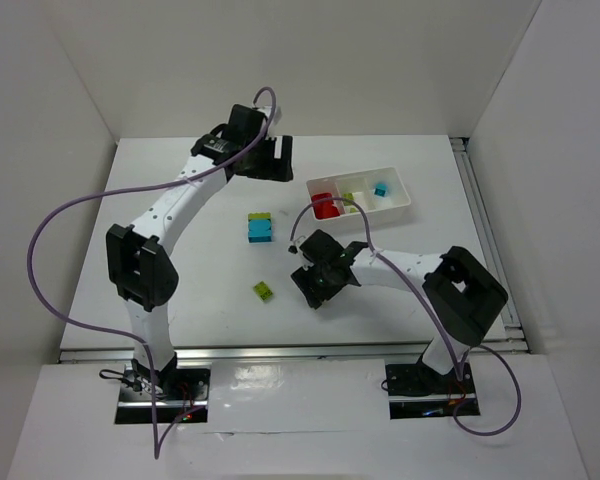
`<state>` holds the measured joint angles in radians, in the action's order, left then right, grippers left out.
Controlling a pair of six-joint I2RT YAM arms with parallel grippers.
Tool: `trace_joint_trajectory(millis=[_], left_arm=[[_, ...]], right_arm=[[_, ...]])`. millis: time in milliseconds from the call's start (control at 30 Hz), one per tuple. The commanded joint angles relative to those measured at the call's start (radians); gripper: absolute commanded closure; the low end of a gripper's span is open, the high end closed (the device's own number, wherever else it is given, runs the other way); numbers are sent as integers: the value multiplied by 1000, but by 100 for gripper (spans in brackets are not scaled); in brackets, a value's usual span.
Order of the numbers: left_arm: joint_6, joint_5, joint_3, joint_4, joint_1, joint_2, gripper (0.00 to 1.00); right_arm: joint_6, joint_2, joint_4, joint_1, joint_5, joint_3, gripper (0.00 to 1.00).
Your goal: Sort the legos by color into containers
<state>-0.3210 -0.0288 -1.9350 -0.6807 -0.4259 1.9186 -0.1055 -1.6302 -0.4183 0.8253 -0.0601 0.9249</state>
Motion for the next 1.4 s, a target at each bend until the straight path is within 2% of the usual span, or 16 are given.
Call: trace_joint_trajectory(millis=[0, 100, 133, 233, 333, 533, 667, 833, 1000, 1133, 1233, 1300, 1367], left_arm=[[-10, 13, 4, 10, 9, -20, 5], [-10, 13, 4, 10, 18, -20, 5], [-10, 13, 4, 1, 18, -20, 5], [-10, 23, 4, -12, 18, -29, 5], [-1, 23, 37, -43, 18, -49, 5], [-52, 0, 273, -52, 18, -148, 0], [-61, 13, 445, -43, -26, -194, 0], [-81, 4, 568, -43, -74, -205, 0], [-90, 4, 643, -43, -99, -205, 0], [-90, -5, 674, -34, -109, -196, 0], [-81, -5, 702, -25, -109, -185, 0], [-81, -14, 711, -25, -119, -175, 3], [-81, -23, 722, -25, -119, -174, 4]], right_arm=[[12, -8, 39, 9, 11, 15, 35], [12, -17, 39, 9, 29, 25, 51], [12, -8, 39, 9, 29, 25, 65], [12, 53, 0, 9, 104, 78, 75], [1, 108, -23, -55, 129, 133, 75], [10, 135, -57, -254, 190, 351, 75], [0, 29, -94, -366, 204, 495, 75], [-43, -120, -45, -463, 243, 607, 75], [-66, -238, -24, -483, 243, 670, 68], [-91, -261, 18, -492, 259, 651, 50], [-91, -270, 18, -502, 281, 651, 42], [-100, -270, 18, -502, 281, 651, 30], [-100, -270, 18, -502, 295, 651, 29]])
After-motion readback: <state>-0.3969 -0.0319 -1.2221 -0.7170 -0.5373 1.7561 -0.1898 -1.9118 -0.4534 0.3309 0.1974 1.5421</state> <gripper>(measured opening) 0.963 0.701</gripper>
